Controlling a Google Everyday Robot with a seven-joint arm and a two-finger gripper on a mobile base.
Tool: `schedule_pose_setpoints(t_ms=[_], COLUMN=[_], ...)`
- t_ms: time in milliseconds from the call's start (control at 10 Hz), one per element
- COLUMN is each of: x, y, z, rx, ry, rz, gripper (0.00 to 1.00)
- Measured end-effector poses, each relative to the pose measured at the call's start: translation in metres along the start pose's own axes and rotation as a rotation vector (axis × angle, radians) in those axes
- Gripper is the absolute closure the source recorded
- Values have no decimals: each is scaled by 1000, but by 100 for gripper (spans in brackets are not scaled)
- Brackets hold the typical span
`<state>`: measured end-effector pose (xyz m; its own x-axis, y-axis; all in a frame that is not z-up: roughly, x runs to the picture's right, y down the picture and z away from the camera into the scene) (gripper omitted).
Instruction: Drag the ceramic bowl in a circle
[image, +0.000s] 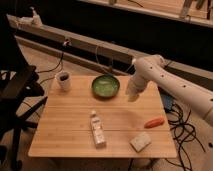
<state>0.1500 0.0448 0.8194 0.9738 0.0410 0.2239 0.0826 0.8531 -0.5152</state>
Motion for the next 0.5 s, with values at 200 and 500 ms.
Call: schedule_pose_setpoints(t_ms=[200, 500], x=[-6, -13], y=[-17, -30], z=[-4, 2], rx=[0, 30], ry=[-3, -43], rz=[0, -26], gripper=[46, 21])
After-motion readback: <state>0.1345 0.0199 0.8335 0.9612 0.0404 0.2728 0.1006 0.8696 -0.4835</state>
